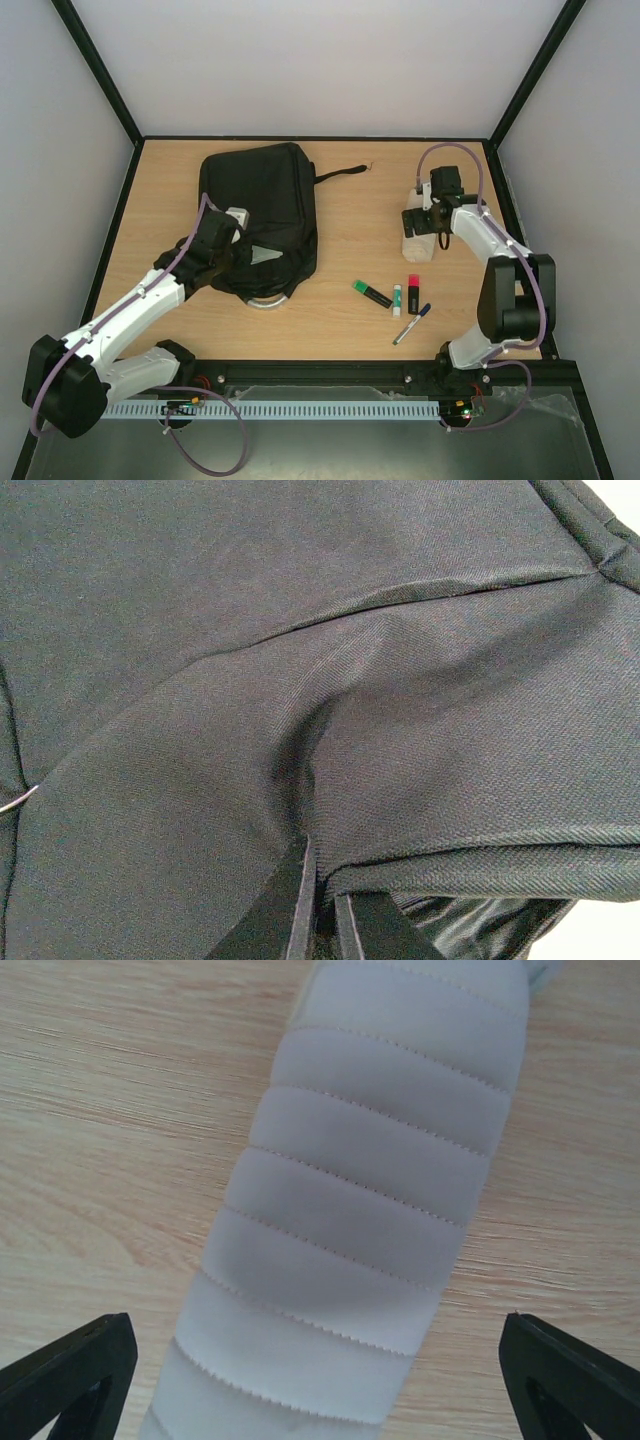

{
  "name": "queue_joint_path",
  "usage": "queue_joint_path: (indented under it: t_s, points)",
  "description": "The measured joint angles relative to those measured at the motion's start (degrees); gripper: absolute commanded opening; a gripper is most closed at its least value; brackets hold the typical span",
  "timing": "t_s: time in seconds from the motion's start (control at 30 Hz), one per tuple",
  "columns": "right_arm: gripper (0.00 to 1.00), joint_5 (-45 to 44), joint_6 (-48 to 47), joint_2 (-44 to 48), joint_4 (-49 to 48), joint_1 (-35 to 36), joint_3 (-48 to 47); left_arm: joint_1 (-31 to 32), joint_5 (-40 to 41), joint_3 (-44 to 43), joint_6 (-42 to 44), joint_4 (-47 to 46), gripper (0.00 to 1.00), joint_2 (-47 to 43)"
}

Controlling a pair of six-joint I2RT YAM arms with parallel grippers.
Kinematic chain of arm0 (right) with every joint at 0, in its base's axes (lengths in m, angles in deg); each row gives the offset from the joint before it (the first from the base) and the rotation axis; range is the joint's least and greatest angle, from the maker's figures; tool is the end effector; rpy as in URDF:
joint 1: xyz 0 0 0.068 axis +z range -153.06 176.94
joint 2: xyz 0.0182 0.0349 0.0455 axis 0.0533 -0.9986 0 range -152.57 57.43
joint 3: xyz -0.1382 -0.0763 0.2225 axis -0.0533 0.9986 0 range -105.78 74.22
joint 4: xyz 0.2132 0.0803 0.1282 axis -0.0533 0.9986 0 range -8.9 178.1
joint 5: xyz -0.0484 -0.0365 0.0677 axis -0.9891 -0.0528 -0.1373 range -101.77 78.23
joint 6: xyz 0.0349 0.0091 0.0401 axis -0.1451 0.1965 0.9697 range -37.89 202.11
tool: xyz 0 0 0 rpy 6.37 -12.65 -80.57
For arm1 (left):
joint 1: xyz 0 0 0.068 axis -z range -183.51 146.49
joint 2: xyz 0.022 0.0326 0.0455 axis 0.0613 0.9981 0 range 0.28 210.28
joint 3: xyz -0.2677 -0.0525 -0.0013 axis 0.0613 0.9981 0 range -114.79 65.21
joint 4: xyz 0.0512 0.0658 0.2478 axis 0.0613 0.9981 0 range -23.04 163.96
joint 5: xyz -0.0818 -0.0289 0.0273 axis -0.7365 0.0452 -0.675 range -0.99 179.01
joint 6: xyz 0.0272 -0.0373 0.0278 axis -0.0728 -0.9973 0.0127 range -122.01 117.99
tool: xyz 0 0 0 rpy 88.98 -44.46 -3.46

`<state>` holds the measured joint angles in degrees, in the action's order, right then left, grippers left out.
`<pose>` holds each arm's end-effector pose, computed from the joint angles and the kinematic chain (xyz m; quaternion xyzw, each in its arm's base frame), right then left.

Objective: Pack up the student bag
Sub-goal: Pick up the stationery from the center of the board.

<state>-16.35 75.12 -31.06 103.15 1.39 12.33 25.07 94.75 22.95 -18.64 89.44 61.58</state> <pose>0.3306 0.0228 0.2392 -0.0790 0.9316 -0.0452 0.3519 0.2005 -0.1051 0.2493 0.0744 0.9079 -0.1155 0.3961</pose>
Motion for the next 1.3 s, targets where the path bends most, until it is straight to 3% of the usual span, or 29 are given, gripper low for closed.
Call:
queue_joint_path:
  t_s: [0.43,0.7,0.93,1.1,1.3]
  points:
    - [0.99,3.3,4.7,-11.5,0.2,-3.4,-4.1,0.0,-0.4,0.0,0.2,-0.1,0.02,-0.2]
    - [0.87,10.8,2.5,-16.6,1.9,-1.9,-6.7,0.0,-0.6,0.2,0.4,-0.3,0.02,-0.3]
    - [0.75,8.8,-1.6,-14.7,1.9,7.3,-5.5,-0.4,-1.0,0.2,0.6,-0.3,0.02,-0.3]
    - [0.76,4.3,-4.7,-12.1,1.7,13.2,-2.8,-0.5,-1.2,0.2,0.6,-0.3,0.02,-0.3]
    - [0.89,0.6,-6.1,-11.2,1.9,14.8,-1.9,-0.6,-1.4,0.2,0.6,-0.3,0.02,-0.1]
